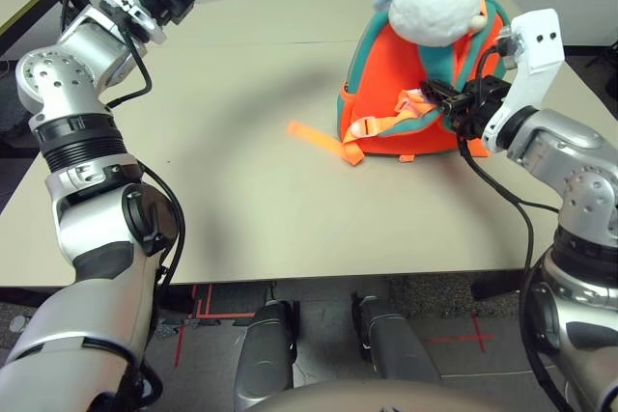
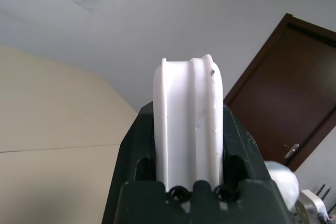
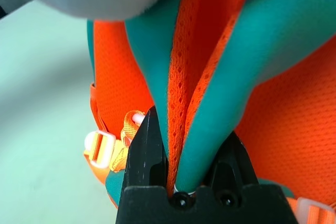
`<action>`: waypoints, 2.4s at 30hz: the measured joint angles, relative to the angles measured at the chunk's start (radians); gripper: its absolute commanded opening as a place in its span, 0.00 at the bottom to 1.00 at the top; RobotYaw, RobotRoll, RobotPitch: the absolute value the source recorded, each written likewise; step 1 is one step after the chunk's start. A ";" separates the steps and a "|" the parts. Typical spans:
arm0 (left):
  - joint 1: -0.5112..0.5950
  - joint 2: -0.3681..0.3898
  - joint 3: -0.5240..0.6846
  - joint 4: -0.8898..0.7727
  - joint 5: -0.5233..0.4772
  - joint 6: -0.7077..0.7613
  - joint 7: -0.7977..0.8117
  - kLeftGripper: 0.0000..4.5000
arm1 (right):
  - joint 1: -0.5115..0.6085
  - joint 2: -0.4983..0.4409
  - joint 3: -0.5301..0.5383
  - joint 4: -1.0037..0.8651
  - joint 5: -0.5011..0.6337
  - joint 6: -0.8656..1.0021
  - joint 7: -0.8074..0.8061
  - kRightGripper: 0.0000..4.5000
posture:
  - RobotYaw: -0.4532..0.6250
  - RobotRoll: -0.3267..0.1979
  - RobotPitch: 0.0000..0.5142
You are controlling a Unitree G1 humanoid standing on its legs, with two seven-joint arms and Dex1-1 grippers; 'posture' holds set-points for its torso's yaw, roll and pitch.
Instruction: Put the pencil case into the backpack and zip it.
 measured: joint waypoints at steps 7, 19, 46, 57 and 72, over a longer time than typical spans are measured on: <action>0.002 0.001 -0.065 0.000 0.049 -0.025 -0.062 0.28 | 0.125 -0.002 0.063 0.063 -0.053 -0.191 0.045 0.15 | 0.23 0.62 0.25; -0.012 0.057 -0.157 0.021 0.078 -0.032 -0.299 0.28 | 0.127 -0.008 0.110 0.182 -0.103 -0.336 0.085 0.15 | 0.23 0.62 0.24; -0.166 -0.031 -0.454 0.348 0.418 -0.253 -0.706 0.28 | 0.105 -0.014 0.119 0.206 -0.122 -0.342 0.092 0.15 | 0.21 0.62 0.25; -0.302 -0.211 -0.503 0.636 0.602 -0.553 -0.701 0.28 | 0.084 -0.010 0.125 0.236 -0.134 -0.353 0.094 0.15 | 0.21 0.62 0.26; -0.323 -0.366 -0.454 0.785 0.712 -0.690 -0.547 0.37 | 0.077 -0.010 0.130 0.236 -0.155 -0.354 0.108 0.15 | 0.20 0.62 0.26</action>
